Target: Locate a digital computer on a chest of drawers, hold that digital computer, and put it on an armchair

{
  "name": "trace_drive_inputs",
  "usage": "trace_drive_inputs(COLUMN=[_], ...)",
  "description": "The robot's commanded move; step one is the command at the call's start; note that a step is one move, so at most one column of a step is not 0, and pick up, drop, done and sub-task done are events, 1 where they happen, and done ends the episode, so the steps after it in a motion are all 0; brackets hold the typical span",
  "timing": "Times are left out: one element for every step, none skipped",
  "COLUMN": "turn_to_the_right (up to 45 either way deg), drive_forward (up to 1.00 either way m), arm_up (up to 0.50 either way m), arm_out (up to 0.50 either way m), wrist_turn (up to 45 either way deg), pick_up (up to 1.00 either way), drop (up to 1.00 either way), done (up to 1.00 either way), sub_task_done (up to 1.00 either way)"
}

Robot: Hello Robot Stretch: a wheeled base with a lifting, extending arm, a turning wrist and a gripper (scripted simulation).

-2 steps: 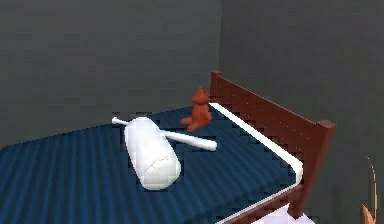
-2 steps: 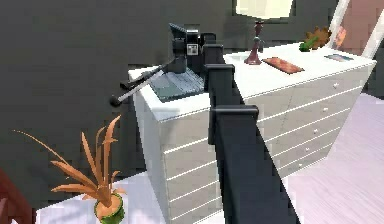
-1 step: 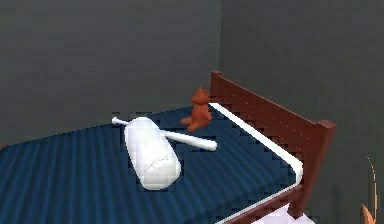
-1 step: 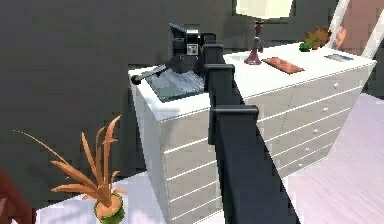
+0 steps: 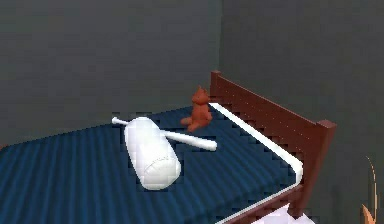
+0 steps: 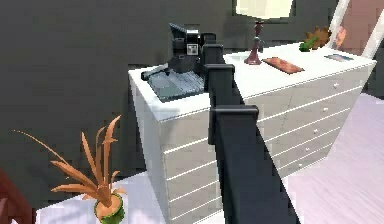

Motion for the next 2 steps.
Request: trace_drive_inputs(turn_to_the_right=[0.0,0.0], drive_forward=[0.0,0.0], arm_up=[-0.12,0.0], arm_out=[0.0,0.0], wrist_turn=[0.0,0.0], pick_up=[0.0,1.0], drop=[0.0,0.0], done=[0.0,0.0], sub_task_done=[0.0,0.0])
